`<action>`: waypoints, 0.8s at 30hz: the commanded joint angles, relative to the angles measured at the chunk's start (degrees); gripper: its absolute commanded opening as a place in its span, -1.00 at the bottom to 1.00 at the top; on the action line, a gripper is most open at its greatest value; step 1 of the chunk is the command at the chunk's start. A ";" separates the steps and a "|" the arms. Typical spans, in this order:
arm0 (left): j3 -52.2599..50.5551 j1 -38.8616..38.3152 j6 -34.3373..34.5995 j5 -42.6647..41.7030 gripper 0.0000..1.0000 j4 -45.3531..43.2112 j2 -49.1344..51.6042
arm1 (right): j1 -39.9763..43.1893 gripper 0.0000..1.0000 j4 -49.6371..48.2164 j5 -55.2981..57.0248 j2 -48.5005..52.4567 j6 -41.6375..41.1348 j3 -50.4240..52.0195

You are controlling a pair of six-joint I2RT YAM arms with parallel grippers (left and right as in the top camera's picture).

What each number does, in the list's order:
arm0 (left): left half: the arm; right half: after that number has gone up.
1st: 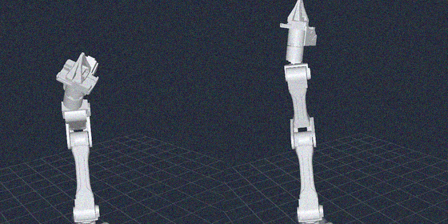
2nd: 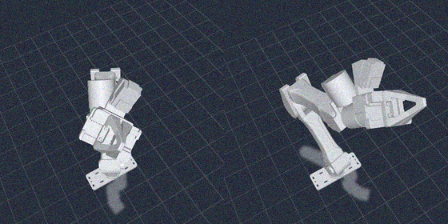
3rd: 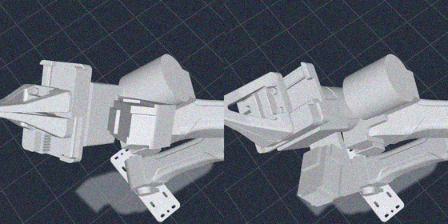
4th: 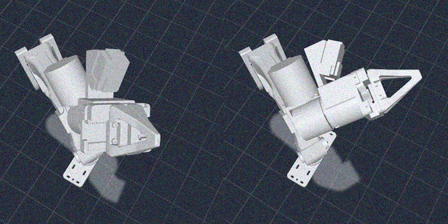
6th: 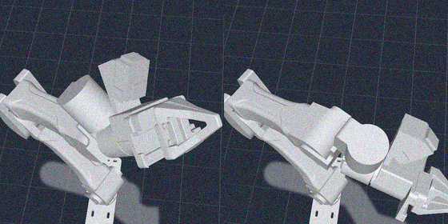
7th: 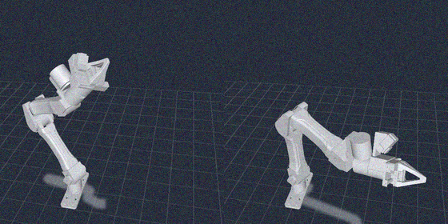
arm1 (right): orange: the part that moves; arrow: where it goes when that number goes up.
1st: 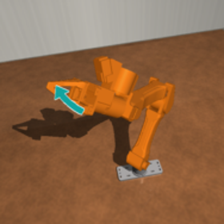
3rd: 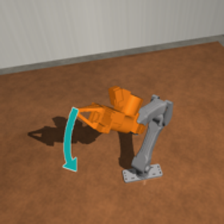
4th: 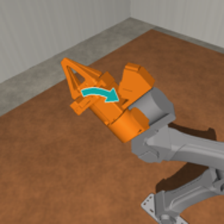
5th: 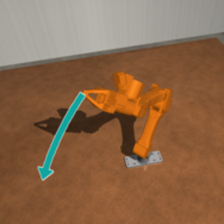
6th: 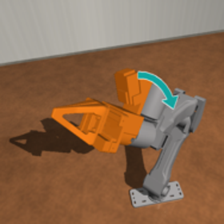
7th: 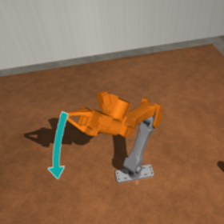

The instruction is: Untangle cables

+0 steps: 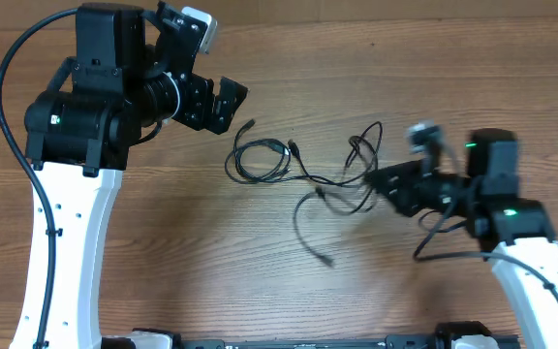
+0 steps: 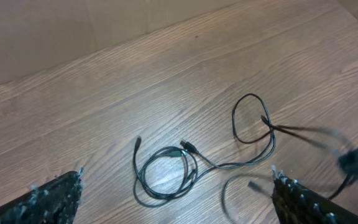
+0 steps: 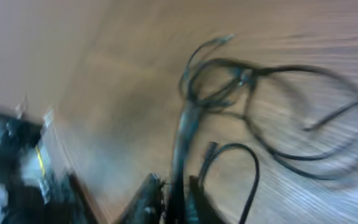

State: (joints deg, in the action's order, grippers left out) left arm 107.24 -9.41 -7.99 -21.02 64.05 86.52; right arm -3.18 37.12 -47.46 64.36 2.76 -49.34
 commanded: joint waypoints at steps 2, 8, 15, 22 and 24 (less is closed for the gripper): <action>0.59 -0.11 -1.66 -1.53 0.98 0.31 0.37 | -8.92 0.91 0.50 14.97 -0.24 -0.26 -0.13; 0.59 -0.11 -1.66 -1.53 1.00 0.46 0.37 | -8.63 1.00 0.52 26.51 -0.26 -8.59 -0.13; 0.57 -0.11 -1.66 -1.55 1.00 0.46 0.37 | -8.33 1.00 2.19 29.00 0.17 -8.74 -0.13; 0.48 -0.11 -1.68 -1.53 0.99 0.72 0.48 | -8.33 0.79 7.15 34.38 4.63 -8.96 -0.13; 0.48 -0.11 -1.70 -1.53 0.99 0.94 0.66 | -8.33 0.79 8.55 37.73 5.81 -10.75 -0.13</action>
State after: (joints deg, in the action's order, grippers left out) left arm 107.24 -9.41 -8.16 -21.50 64.77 86.52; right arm -11.66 44.58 -15.35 68.60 -5.96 -49.34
